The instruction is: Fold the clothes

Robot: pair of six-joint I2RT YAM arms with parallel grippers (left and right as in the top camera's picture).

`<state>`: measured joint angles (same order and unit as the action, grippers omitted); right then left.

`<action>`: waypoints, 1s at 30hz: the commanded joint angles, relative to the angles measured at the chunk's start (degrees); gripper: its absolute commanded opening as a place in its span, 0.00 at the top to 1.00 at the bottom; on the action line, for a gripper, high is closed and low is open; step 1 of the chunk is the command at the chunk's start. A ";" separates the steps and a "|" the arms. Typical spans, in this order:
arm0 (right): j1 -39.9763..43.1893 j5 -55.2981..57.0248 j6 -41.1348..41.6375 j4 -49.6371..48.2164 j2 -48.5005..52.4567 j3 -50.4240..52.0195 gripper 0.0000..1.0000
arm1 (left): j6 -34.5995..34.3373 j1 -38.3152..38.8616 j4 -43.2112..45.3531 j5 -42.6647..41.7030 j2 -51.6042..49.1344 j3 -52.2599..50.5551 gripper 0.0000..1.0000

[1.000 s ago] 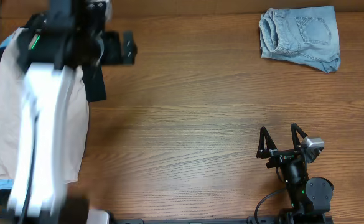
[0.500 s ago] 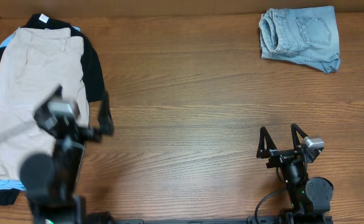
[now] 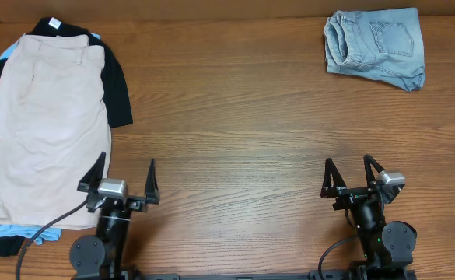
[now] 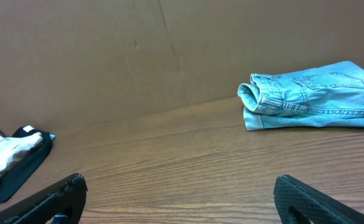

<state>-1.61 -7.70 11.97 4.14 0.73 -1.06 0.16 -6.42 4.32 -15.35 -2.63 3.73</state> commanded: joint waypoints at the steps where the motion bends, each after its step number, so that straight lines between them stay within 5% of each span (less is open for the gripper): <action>1: -0.44 -0.52 0.00 -0.22 -0.55 0.61 0.00 | -0.17 1.05 0.20 0.52 2.29 -2.86 0.00; 7: -0.44 -0.52 0.00 -0.22 -0.55 0.61 0.00 | -0.33 3.63 -8.11 3.26 2.45 -3.45 0.00; 30: -0.44 -0.52 0.00 -0.22 -0.55 0.61 0.00 | -0.35 3.78 -7.48 3.34 2.38 -3.45 0.00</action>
<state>-1.61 -7.73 11.99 4.12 0.73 -1.06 0.12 -2.96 -3.25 -12.97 -0.89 0.56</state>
